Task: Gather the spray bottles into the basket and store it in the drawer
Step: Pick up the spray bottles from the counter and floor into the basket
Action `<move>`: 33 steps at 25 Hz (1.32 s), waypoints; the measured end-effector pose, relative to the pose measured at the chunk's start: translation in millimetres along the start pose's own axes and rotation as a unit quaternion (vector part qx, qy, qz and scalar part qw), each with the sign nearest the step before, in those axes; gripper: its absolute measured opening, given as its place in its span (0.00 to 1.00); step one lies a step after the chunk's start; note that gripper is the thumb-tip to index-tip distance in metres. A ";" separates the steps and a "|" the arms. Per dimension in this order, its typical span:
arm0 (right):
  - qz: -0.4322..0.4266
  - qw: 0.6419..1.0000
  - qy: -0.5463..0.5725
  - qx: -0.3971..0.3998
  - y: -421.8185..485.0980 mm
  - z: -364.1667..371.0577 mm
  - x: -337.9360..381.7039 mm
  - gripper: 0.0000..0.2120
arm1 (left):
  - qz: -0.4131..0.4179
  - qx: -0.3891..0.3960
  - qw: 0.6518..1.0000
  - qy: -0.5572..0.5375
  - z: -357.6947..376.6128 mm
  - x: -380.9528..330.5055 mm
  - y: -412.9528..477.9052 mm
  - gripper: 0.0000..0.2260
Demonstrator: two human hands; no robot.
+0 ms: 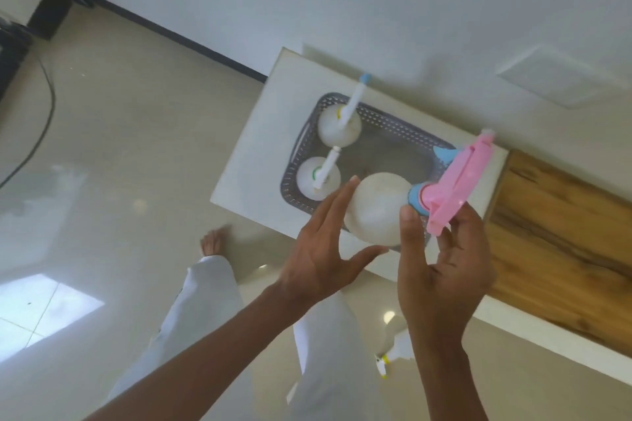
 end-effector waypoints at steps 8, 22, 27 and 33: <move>0.021 0.999 0.014 0.030 17.5 35.2 -141.0 0.17 | -0.066 -0.004 0.995 0.075 102.0 18.8 87.7 0.36; 0.028 0.996 0.003 0.085 35.6 101.9 -204.5 0.15 | -0.223 0.039 0.962 0.155 149.2 73.1 147.1 0.28; 0.061 0.992 -0.016 0.112 34.2 99.3 -207.3 0.18 | -0.237 0.064 0.957 0.152 147.7 68.2 138.2 0.35; 0.189 0.979 -0.069 0.015 -26.0 45.2 -199.5 0.23 | -0.119 0.088 0.979 0.141 125.8 52.8 70.8 0.28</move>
Point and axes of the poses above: each hand's wrist, its own y-axis towards the middle knuckle, its own z-axis out of the palm, x = y × z, the point moved 5 cm from there along y, towards the middle knuckle, and after that the axes turned 13 degrees about -z, right-handed, at the moved point
